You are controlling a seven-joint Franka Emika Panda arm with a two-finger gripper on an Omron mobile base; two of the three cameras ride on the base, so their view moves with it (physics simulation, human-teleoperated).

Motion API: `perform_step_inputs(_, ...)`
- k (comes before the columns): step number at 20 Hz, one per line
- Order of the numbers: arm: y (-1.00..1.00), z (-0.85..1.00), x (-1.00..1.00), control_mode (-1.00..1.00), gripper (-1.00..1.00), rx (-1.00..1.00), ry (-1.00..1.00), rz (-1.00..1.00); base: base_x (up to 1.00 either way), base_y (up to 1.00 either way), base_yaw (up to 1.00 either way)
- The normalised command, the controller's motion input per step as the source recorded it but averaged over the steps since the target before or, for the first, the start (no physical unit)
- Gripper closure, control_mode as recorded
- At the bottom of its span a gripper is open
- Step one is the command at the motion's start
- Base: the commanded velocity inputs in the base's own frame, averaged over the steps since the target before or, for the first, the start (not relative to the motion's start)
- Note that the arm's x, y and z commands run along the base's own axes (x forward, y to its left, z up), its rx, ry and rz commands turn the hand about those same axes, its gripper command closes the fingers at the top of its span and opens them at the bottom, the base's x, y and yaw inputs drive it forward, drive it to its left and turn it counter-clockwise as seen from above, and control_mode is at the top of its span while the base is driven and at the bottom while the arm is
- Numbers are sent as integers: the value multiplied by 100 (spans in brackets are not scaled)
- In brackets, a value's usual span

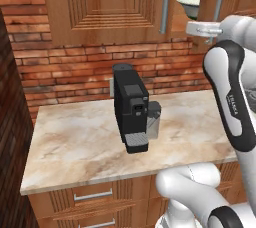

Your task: Move the bowls from the cabinet to the plates on the dining table.

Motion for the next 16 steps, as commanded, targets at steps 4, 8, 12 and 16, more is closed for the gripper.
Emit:
perform_step_inputs(4,35,0,0,-100,-100,1,20,1,0,0,0)
perform_step_inputs(8,27,-4,1,-100,-100,-1,19,1,0,0,0)
perform_step_inputs(12,24,-11,9,-100,-100,-11,15,1,0,0,0)
perform_step_inputs(16,14,-1,30,-100,-100,-29,4,1,0,0,0)
